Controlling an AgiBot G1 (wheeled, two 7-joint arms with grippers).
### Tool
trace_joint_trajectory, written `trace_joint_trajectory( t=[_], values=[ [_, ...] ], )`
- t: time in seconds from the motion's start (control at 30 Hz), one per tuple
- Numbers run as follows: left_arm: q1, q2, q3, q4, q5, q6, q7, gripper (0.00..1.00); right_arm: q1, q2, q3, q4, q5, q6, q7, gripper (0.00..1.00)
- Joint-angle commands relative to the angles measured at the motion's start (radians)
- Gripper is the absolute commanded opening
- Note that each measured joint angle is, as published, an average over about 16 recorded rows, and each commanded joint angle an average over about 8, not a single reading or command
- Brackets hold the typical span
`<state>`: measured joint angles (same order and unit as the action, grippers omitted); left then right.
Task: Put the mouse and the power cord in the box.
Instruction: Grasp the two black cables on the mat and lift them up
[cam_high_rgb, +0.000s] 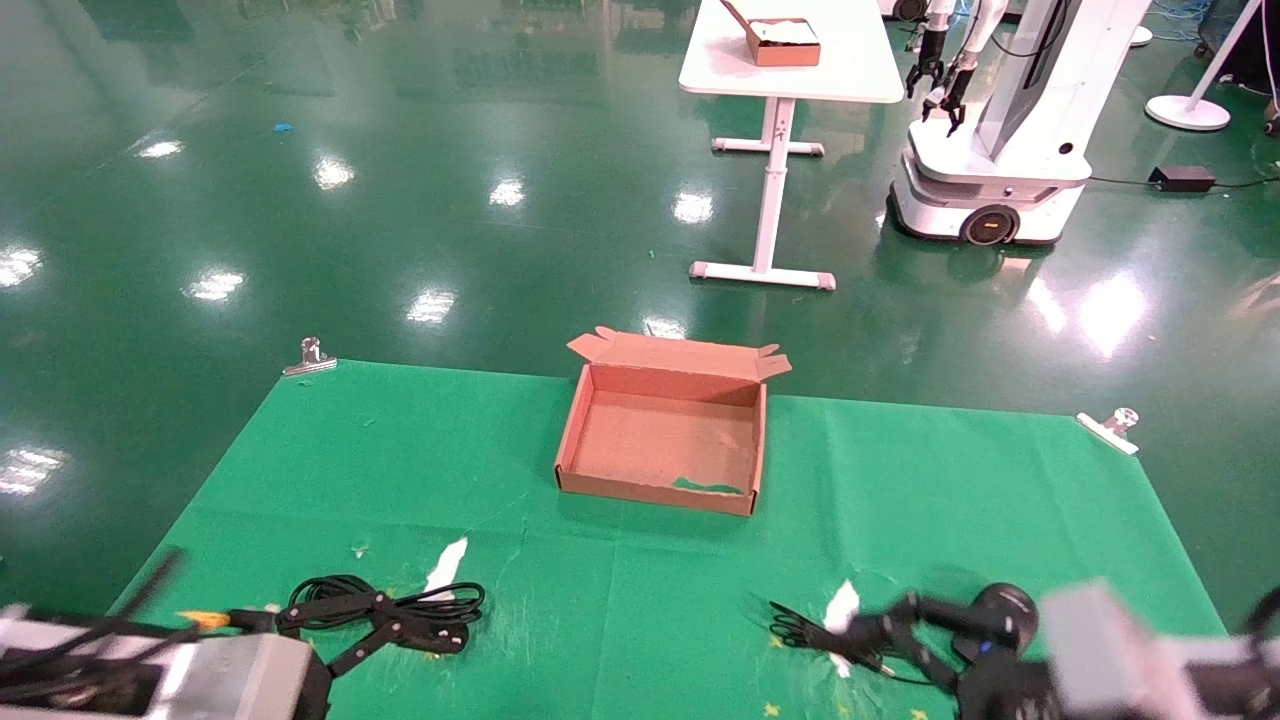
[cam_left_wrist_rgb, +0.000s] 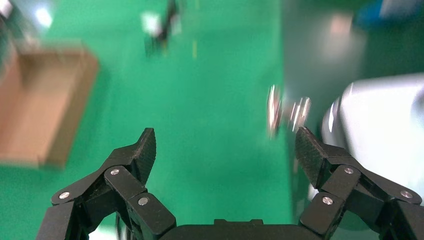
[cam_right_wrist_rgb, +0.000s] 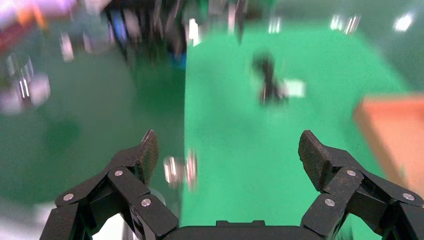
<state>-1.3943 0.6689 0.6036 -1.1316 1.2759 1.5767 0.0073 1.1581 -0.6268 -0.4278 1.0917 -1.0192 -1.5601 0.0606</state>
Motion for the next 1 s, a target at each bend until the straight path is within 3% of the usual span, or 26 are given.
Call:
trace_joint_trajectory(
  t=[0.03, 0.2, 0.5, 0.73, 1.0],
  values=[
    [-0.054, 0.021, 0.066, 0.04, 0.084, 0.002, 0.037, 1.0, 0.02, 0.0, -0.035, -0.029, -0.065, -0.016, -0.029, 1.0],
    [-0.157, 0.148, 0.156, 0.308, 0.241, -0.054, 0.167, 1.0, 0.138, -0.078, -0.133, -0.219, -0.263, 0.023, -0.153, 1.0],
    [-0.243, 0.338, 0.212, 0.704, 0.413, -0.306, 0.35, 1.0, 0.313, -0.287, -0.253, -0.556, -0.547, 0.185, -0.393, 1.0],
    [-0.276, 0.406, 0.233, 0.863, 0.456, -0.386, 0.461, 1.0, 0.388, -0.409, -0.291, -0.768, -0.621, 0.265, -0.533, 1.0],
    [-0.294, 0.45, 0.241, 0.972, 0.47, -0.434, 0.554, 0.99, 0.438, -0.466, -0.3, -0.918, -0.638, 0.299, -0.639, 0.99]
  ],
)
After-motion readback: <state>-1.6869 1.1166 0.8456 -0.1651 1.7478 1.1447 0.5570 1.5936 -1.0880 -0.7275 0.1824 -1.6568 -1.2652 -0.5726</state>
